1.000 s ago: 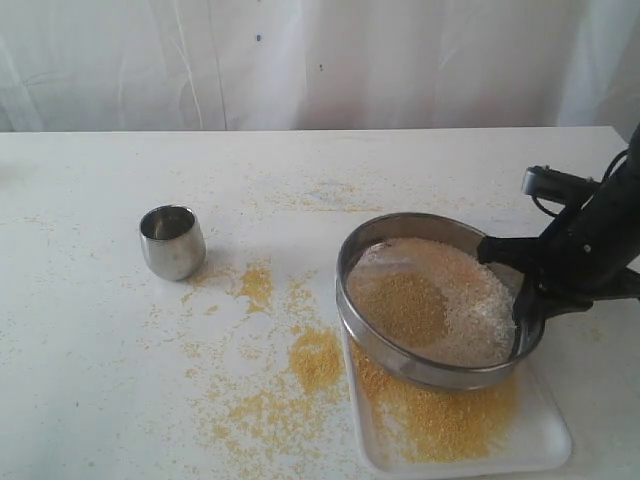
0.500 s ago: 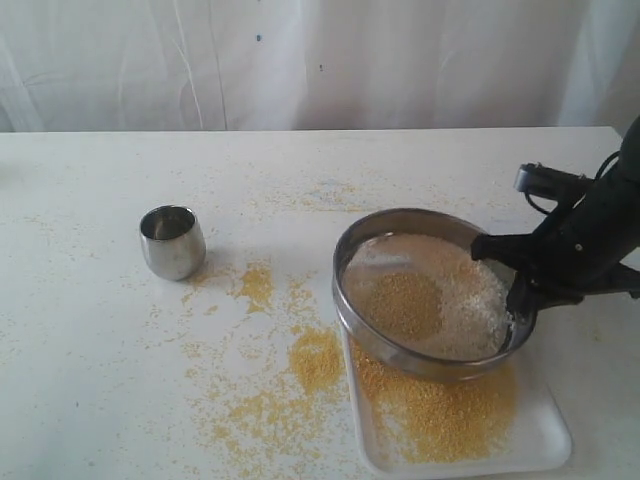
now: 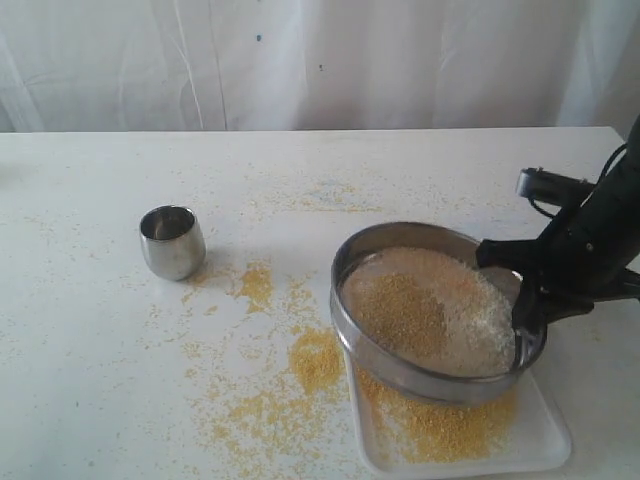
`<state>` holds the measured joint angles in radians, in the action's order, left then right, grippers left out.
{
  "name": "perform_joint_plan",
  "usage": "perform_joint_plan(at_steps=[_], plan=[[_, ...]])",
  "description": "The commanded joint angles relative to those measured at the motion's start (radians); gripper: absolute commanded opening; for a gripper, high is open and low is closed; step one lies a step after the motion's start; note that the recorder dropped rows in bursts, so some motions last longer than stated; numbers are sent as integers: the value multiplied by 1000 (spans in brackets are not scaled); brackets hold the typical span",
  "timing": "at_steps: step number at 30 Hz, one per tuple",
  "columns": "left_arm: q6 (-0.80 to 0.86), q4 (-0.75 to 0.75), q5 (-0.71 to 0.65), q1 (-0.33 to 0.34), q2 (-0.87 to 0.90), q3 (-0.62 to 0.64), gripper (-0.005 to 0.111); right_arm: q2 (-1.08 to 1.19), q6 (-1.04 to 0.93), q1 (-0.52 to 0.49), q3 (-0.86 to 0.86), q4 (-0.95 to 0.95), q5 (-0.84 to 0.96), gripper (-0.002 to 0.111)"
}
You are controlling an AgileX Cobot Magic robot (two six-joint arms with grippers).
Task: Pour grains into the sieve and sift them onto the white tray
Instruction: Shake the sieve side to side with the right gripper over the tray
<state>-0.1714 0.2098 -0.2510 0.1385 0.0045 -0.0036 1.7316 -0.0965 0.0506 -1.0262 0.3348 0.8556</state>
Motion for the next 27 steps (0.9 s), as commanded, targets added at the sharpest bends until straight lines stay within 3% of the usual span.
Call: perform_joint_plan(at_steps=[1,6,10,15,16,21,25,27], plan=[[-7,2,-4,0,-5,4,0,3,-5,-1,-8,20,-205,0],[-7,2,-4,0,-5,4,0,-1,-5,-1,1,12,132,0],[-7,2,-4,0,-5,4,0,3,-37,-1,-9,-36,-63,0],[-7,2,-4,0,-5,4,0,-8,-31,1,-32,-25,215,0],[-7,2,-4,0,-5,4,0,-8,-31,1,-32,-17,203,0],[-7,2,-4,0,-5,4,0,-3,-81,-1,-36,-64,-113,0],[-7,2,-4,0,-5,4,0,-14,-60,1,-34,-56,108,0],[-7,2,-4,0,-5,4,0,-16,-71,5,-34,-46,62,0]])
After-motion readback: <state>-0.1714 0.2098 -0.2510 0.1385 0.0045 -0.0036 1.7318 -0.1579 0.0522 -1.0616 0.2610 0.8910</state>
